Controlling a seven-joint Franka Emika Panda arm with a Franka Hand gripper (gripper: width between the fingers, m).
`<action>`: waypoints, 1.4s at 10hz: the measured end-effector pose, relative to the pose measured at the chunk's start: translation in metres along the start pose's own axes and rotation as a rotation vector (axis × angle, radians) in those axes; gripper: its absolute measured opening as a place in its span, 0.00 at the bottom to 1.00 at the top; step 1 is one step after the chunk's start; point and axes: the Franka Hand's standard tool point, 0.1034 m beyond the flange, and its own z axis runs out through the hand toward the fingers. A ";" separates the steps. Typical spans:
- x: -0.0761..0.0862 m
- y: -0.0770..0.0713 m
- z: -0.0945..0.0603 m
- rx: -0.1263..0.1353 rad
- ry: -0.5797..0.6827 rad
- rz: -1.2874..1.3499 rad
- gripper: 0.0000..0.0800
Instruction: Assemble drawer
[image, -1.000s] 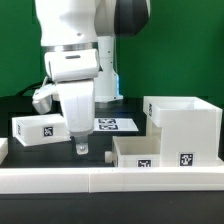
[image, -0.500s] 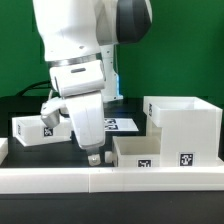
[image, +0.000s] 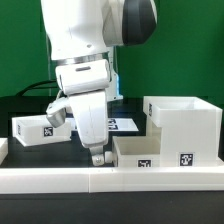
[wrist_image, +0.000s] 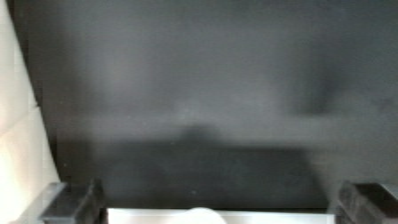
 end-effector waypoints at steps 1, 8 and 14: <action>0.002 -0.001 0.001 0.002 0.003 0.000 0.81; 0.042 0.003 0.009 0.010 0.023 -0.012 0.81; 0.055 0.002 0.013 0.028 0.028 -0.036 0.81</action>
Offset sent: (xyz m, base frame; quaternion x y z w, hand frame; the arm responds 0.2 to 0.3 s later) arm 0.0057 0.0310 0.0056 -0.0074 0.0332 0.0069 0.9994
